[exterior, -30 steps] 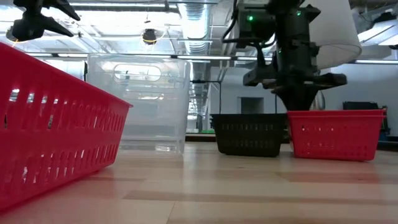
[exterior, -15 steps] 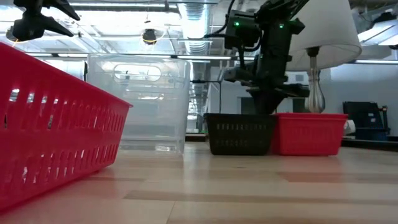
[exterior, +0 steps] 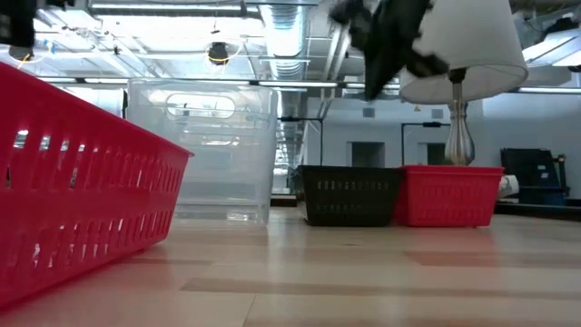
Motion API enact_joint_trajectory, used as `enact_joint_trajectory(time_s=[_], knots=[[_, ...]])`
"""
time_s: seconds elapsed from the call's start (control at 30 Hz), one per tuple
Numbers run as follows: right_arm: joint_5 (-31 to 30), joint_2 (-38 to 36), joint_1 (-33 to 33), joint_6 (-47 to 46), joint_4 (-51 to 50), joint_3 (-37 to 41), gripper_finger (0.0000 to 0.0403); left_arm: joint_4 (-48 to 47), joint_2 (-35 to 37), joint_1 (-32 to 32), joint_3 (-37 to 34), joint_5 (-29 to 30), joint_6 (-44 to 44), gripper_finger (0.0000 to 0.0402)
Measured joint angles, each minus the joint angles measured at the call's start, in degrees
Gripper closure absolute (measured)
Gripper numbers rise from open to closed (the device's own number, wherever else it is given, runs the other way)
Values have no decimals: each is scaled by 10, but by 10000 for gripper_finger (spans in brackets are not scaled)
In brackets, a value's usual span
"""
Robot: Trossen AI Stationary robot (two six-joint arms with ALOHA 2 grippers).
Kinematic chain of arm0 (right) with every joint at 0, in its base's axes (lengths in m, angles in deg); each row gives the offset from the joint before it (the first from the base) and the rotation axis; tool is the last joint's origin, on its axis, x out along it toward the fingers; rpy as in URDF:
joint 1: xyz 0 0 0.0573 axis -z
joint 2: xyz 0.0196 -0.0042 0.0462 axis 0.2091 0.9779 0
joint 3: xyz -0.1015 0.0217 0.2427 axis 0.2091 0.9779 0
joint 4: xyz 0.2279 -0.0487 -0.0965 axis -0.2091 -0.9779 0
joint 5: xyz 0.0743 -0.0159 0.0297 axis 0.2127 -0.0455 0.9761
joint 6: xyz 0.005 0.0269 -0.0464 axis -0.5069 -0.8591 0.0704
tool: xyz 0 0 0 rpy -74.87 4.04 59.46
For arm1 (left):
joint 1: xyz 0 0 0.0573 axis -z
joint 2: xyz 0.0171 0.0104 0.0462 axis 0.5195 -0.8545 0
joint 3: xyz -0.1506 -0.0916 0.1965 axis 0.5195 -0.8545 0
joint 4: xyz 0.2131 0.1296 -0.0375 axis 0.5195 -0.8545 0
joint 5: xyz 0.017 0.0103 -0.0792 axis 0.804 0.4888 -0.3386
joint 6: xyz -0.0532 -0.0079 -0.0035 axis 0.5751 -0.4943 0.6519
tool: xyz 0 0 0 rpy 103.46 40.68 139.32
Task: Stack baskets by color
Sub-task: Stack the bottom red bin on the top red bin
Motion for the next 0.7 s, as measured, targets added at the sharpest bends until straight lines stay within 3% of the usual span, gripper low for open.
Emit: enact_joint_trajectory(time_s=[0.13, 0.33, 0.53, 0.7], knots=[[0, -37, -47, -29, 2, -18, 388, -25, 0, 11, 0, -27, 38, 219], [-1, -34, -164, -108, 13, -18, 375, -34, -27, 44, 0, 51, 60, 219], [0, 24, -249, -166, 22, -18, 349, 33, -119, 105, -7, 70, 105, 219], [-2, 55, -294, -214, 45, -18, 344, 117, -213, 183, -8, 140, 152, 219]])
